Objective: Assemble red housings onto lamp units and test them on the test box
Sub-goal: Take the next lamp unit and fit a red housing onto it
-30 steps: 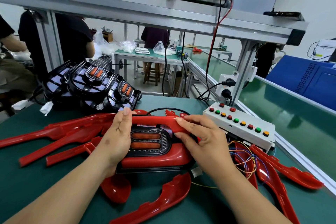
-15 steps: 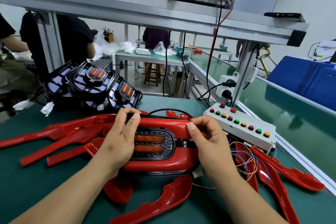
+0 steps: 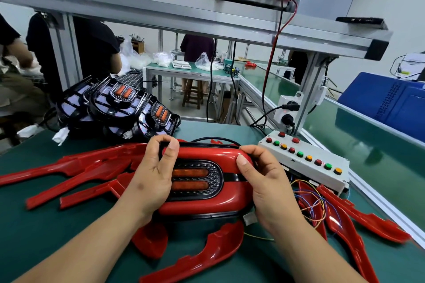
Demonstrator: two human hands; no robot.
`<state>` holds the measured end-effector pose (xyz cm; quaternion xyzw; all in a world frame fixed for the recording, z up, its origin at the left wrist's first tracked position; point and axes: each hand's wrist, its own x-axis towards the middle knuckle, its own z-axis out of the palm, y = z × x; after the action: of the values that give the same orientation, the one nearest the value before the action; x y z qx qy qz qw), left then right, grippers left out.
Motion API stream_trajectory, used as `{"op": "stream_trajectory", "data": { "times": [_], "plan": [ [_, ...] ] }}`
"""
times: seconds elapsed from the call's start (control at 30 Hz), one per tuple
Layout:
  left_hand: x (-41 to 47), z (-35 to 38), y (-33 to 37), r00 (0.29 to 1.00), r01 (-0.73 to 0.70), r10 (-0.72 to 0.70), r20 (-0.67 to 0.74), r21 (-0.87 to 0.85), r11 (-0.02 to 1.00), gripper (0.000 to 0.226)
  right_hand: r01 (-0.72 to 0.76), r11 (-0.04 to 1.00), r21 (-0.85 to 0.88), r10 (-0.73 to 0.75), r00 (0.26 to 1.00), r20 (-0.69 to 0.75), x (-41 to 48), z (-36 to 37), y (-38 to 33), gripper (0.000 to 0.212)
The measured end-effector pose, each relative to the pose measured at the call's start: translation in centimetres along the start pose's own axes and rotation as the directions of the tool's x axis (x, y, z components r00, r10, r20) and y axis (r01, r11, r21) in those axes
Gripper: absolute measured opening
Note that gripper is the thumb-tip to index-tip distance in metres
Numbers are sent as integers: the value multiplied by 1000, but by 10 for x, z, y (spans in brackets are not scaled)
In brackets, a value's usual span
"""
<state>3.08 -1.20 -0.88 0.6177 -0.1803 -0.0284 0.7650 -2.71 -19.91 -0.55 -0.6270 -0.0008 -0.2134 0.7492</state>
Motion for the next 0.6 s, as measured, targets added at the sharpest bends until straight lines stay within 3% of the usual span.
{"op": "stream_trajectory", "data": {
  "times": [0.2,0.4,0.5,0.6],
  "plan": [
    [-3,1,-1,998,-59,58,14,48,997,33,-5,997,-76,0,997,-71,0,-2,1,19],
    [-1,-2,-3,999,-33,33,16,-7,999,33,149,953,-265,-192,971,-145,1,3,4,19],
    [-1,-2,-2,999,-30,31,16,-32,999,31,96,948,-305,-145,979,-143,1,3,3,44],
    [-1,-2,-2,1000,-30,30,-4,-75,997,29,47,970,-240,-70,994,-85,-2,4,3,45]
  ]
}}
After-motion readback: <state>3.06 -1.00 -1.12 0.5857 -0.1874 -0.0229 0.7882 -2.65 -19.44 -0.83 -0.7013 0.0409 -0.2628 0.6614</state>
